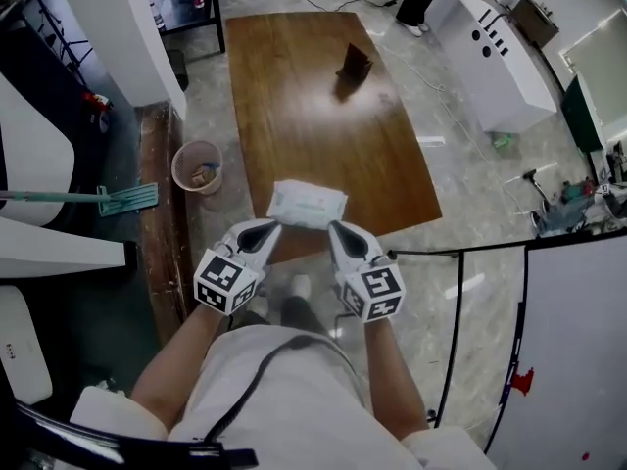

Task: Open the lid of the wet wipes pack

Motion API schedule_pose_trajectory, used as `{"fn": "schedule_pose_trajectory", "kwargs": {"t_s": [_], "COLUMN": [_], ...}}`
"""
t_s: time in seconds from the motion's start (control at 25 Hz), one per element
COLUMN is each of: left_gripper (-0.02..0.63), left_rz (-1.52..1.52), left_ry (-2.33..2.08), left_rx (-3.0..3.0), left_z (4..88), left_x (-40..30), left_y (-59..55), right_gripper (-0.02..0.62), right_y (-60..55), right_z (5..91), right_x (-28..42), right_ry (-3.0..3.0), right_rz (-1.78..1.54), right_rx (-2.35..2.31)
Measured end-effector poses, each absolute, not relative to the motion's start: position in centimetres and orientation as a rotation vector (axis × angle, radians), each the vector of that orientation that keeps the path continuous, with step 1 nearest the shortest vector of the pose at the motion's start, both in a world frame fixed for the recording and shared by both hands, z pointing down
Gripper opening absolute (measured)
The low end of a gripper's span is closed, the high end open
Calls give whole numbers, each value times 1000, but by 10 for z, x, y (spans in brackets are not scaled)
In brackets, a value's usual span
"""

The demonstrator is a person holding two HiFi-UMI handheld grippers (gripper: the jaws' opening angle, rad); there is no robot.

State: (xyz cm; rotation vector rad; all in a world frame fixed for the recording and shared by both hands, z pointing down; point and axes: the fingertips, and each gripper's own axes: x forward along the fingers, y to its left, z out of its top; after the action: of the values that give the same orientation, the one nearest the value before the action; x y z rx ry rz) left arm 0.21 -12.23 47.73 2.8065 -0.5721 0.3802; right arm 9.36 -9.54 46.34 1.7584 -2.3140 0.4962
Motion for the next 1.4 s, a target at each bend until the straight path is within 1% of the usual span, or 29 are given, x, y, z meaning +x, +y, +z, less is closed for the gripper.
{"fn": "schedule_pose_trajectory", "kwargs": {"t_s": [0.44,0.96,1.12,1.28,1.36,1.4], "left_gripper": [6,6,6,8,31,32], "left_rz": [559,715,744,788,799,801], "left_ry": [-640,-708,-714,-706,-704,-703], "left_rx": [2716,2660,2632,2602,2591,2588], "left_z": [536,588,599,613,619,621], "left_x": [34,48,46,47,49,49], "left_y": [-146,-158,-158,-156,-155,-156], "right_gripper": [9,14,35,73,92,105], "right_y": [-147,-165,-167,-168,-169,-169], "right_z": [517,569,579,588,594,597], "right_x": [110,106,105,101,100,99], "right_ry": [-2287,-2223,-2204,-2174,-2162,-2155], "right_rz": [492,455,445,401,388,382], "right_rx": [1446,1229,1186,1111,1074,1058]}}
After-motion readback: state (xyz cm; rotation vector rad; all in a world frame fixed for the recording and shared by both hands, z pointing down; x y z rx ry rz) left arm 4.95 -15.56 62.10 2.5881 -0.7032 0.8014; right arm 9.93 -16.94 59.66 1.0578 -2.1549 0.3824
